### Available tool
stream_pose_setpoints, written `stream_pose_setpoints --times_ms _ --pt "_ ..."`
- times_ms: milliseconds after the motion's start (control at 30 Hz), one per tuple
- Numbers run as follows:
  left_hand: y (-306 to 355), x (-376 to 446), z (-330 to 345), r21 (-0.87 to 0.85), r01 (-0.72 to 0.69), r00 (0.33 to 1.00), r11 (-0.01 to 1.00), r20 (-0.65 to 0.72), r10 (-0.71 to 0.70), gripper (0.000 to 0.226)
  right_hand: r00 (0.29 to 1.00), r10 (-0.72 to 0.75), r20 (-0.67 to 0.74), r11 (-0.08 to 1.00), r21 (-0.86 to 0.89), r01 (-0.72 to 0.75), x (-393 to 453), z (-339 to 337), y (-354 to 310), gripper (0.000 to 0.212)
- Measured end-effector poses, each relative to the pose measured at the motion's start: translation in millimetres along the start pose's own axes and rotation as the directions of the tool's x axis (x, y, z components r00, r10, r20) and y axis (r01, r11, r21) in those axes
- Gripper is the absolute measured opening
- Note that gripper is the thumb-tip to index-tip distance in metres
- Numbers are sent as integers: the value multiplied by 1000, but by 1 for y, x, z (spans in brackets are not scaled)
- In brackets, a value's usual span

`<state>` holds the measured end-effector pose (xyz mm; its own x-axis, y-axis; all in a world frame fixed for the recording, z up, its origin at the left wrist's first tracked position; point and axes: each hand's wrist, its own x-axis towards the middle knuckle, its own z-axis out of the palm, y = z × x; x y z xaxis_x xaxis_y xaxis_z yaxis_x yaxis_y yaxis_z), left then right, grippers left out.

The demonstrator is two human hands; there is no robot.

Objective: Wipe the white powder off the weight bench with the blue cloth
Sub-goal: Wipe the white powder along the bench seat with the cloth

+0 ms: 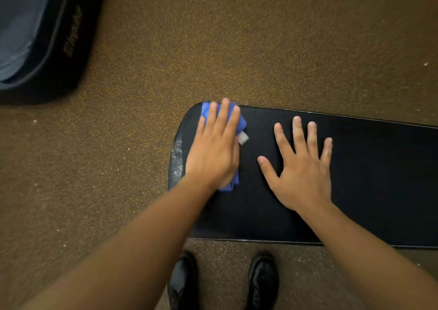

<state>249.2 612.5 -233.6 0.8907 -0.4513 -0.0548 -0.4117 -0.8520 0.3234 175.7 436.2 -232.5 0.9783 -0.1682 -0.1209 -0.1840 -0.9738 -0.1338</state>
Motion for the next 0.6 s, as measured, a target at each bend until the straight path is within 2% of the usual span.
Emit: stream_pose_setpoints --times_ms 167,333,467,600 --pt "-29 16 -13 -71 87 995 994 -41 -90 57 1000 4 10 1000 -2 -3 0 -2 1 74" --pt "-11 -82 3 -81 234 968 969 -75 -240 62 1000 0 8 1000 0 0 -1 -1 0 74" --pt "36 -106 20 -23 140 989 990 -43 -141 58 1000 3 -2 1000 -1 -3 -1 0 -1 74" --pt "41 -35 16 -23 94 995 995 -23 -94 61 1000 2 0 1000 -2 -2 -1 1 0 73"
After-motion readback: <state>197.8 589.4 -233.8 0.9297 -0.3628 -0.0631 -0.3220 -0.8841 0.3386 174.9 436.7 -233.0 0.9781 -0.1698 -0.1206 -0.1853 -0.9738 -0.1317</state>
